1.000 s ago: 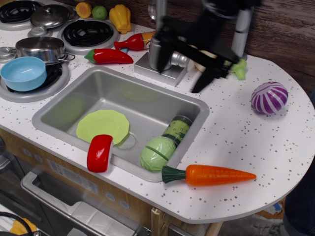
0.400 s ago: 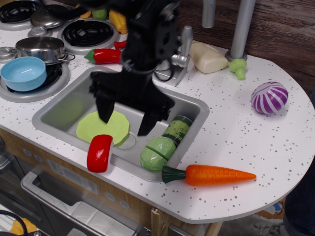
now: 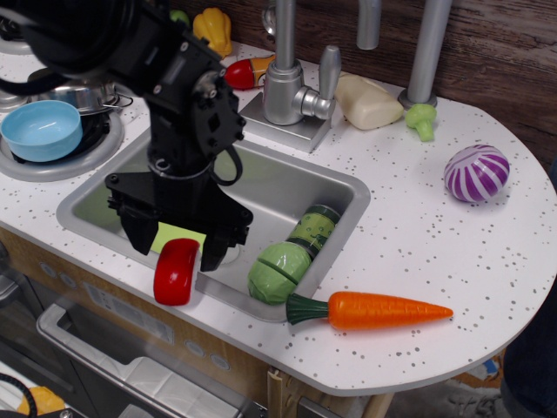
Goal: Put sushi on plate
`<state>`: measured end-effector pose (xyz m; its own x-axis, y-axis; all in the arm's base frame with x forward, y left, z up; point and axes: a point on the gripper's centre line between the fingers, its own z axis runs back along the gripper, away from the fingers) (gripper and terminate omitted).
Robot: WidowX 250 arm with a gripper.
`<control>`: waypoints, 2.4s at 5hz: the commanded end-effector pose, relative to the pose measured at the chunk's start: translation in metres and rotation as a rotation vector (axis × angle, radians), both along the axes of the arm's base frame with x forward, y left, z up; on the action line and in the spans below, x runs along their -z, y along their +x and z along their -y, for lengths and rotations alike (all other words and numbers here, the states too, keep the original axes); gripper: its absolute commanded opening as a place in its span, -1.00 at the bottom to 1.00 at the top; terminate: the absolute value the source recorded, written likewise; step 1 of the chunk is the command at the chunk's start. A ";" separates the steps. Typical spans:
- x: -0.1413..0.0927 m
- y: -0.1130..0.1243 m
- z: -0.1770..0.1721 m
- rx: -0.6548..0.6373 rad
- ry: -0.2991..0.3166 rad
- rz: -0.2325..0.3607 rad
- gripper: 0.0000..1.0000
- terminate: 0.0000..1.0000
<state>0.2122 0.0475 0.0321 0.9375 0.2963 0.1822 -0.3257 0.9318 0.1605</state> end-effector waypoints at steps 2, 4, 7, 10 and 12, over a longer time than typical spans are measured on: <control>0.016 0.001 -0.011 -0.009 -0.051 0.044 1.00 -1.00; 0.019 0.002 -0.010 0.034 -0.091 0.071 -1.00 -1.00; 0.023 0.064 -0.060 0.230 -0.009 0.175 -1.00 -1.00; 0.055 0.091 -0.091 0.449 0.051 0.273 -1.00 -1.00; 0.053 0.092 -0.093 0.465 0.045 0.260 1.00 -1.00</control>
<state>0.2985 0.1335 -0.0302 0.9006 -0.1678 0.4011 0.1125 0.9810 0.1578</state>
